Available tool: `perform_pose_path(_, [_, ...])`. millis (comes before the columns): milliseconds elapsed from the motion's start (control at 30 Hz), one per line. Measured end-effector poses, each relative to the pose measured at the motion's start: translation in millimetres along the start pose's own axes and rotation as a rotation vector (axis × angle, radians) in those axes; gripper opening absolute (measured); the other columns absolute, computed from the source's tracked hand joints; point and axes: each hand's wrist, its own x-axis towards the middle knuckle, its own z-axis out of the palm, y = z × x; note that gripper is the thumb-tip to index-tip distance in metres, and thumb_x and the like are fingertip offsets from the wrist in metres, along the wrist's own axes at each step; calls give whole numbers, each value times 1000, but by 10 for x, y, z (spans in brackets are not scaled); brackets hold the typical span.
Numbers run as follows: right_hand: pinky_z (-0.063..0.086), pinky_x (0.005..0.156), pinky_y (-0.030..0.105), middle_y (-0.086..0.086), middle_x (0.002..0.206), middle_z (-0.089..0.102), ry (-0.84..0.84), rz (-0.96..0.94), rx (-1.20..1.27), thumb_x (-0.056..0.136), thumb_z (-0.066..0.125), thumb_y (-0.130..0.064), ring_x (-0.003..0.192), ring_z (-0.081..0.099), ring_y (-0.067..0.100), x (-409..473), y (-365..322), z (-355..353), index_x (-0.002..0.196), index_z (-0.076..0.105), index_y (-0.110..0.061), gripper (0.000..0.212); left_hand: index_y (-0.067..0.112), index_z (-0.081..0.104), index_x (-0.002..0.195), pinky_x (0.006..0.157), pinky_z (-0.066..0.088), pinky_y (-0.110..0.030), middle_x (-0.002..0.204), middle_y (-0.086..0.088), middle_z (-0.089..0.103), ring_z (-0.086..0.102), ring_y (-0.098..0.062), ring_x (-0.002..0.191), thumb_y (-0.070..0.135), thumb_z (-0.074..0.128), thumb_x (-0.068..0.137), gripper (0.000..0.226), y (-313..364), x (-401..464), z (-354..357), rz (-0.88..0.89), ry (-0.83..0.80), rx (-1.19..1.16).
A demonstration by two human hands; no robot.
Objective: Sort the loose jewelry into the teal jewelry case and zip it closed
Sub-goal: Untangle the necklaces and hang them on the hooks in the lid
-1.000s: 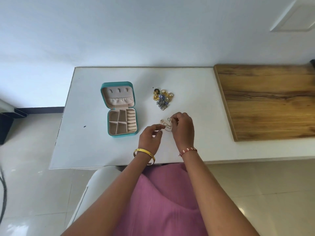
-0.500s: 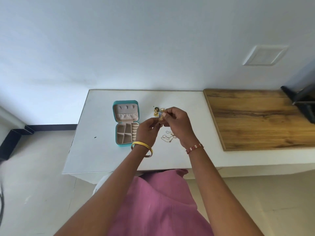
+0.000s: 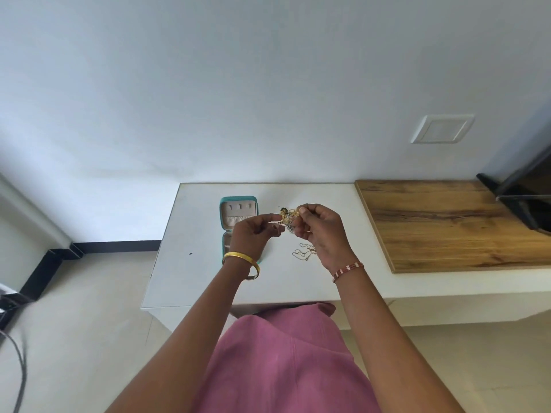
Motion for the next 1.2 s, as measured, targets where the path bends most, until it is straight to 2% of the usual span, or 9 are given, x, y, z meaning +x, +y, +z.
perform_pose_path(100, [45, 54, 23, 5, 56, 54, 33, -57, -130, 91, 52, -5, 46, 47, 11, -53, -1, 14, 75, 59, -11, 18, -6, 62, 105, 58, 48, -6, 78, -7, 65, 62, 4, 51, -13, 47, 86, 26, 103, -23, -75, -9, -14, -41])
perform_pose_path(267, [39, 58, 26, -3, 55, 45, 1, -197, -680, 92, 50, -11, 49, 41, 12, -87, 7, -46, 82, 54, -7, 12, 2, 64, 95, 59, 50, -17, 62, -4, 48, 54, -5, 43, -5, 35, 92, 30, 230, -3, -215, -28, 73, -27])
perform_pose_path(433, [35, 57, 26, 0, 62, 49, -27, -177, -793, 93, 48, -13, 60, 44, 22, -112, 41, -17, 82, 52, -7, 13, 11, 65, 87, 50, 42, -11, 62, -5, 46, 40, -1, 41, -3, 35, 90, 33, 355, -23, -276, 42, 75, 76])
perform_pose_path(533, [41, 66, 34, 9, 76, 54, 76, -165, -941, 93, 48, -13, 73, 48, 25, -103, 64, -14, 86, 55, -1, 15, 18, 63, 77, 51, 35, -20, 74, -12, 49, 36, -10, 49, -3, 35, 88, 37, 414, -51, -330, 51, 75, 78])
perform_pose_path(633, [43, 68, 30, 8, 80, 57, 39, -127, -790, 90, 50, -7, 79, 53, 24, -141, 34, 20, 89, 59, -2, 10, 20, 62, 72, 49, 35, -21, 79, -13, 50, 33, -14, 50, -5, 35, 86, 39, 450, -76, -368, 38, 73, 65])
perform_pose_path(800, [48, 81, 26, 1, 106, 62, -278, -81, -472, 88, 55, -3, 91, 56, 12, -294, -87, 266, 110, 63, -12, 26, 8, 65, 87, 46, 33, -20, 53, -5, 40, 34, -10, 44, -2, 38, 88, 29, 467, -104, -322, -5, 1, 56])
perform_pose_path(933, [44, 61, 6, 1, 78, 64, -321, -145, -430, 85, 55, 5, 70, 58, 3, -346, -101, 406, 89, 63, -5, 14, 9, 64, 87, 46, 34, -18, 46, -1, 45, 40, -5, 39, -1, 40, 88, 27, 502, -109, -315, -8, -36, 46])
perform_pose_path(1100, [47, 69, 23, 7, 71, 62, -326, -97, -384, 88, 58, -7, 66, 59, 13, -327, -122, 336, 87, 62, -6, 4, 12, 65, 84, 45, 33, -17, 48, 2, 46, 38, -2, 37, -1, 42, 88, 26, 493, -93, -414, -16, -16, 10])
perform_pose_path(1200, [49, 62, 22, 5, 63, 55, -358, -77, -359, 89, 57, -5, 55, 51, 10, -319, -127, 272, 93, 64, 0, 9, 16, 64, 76, 43, 31, -16, 46, 3, 43, 35, -5, 37, -3, 41, 87, 32, 462, -81, -407, -24, 27, -67])
